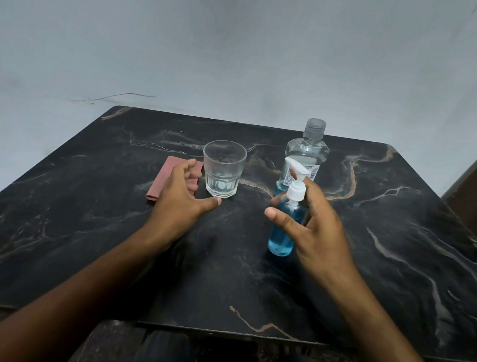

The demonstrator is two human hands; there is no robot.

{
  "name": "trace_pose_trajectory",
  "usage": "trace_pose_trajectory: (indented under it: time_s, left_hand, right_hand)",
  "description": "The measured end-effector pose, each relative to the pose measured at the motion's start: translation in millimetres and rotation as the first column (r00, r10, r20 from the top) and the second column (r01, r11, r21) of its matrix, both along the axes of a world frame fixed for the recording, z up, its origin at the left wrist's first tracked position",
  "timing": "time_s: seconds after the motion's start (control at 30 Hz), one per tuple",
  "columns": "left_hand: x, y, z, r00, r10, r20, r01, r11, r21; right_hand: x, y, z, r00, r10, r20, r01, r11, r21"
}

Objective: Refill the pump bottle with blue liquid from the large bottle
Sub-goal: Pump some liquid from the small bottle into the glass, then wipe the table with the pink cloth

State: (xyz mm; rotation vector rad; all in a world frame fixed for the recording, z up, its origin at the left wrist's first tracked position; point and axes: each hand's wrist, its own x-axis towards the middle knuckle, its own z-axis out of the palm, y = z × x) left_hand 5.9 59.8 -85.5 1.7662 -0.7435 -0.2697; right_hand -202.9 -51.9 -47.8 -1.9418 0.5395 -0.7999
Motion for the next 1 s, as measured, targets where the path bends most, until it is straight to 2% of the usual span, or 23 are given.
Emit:
trace_pose_trajectory:
  time_s: [0.13, 0.37, 0.83, 1.0]
  left_hand:
    - [-6, 16, -1, 1.0, -0.001, -0.002, 0.001, 1.0, -0.013]
    - [-8, 26, -4, 1.0, 0.015, -0.011, -0.015, 1.0, 0.007]
    - [-6, 37, 6, 0.999, 0.035, 0.019, -0.035, 0.999, 0.004]
    - [-2, 40, 4, 0.998, 0.048, 0.044, -0.049, 0.998, 0.028]
  right_hand:
    - [8, -3, 8, 0.996, -0.075, 0.049, 0.076, 0.997, -0.017]
    - [54, -24, 19, 0.953, -0.283, 0.104, 0.297, 0.94, -0.165]
    - [103, -40, -3, 0.944, -0.325, 0.066, 0.331, 0.928, -0.172]
    - [101, -40, -7, 0.933, -0.359, 0.001, 0.343, 0.89, -0.301]
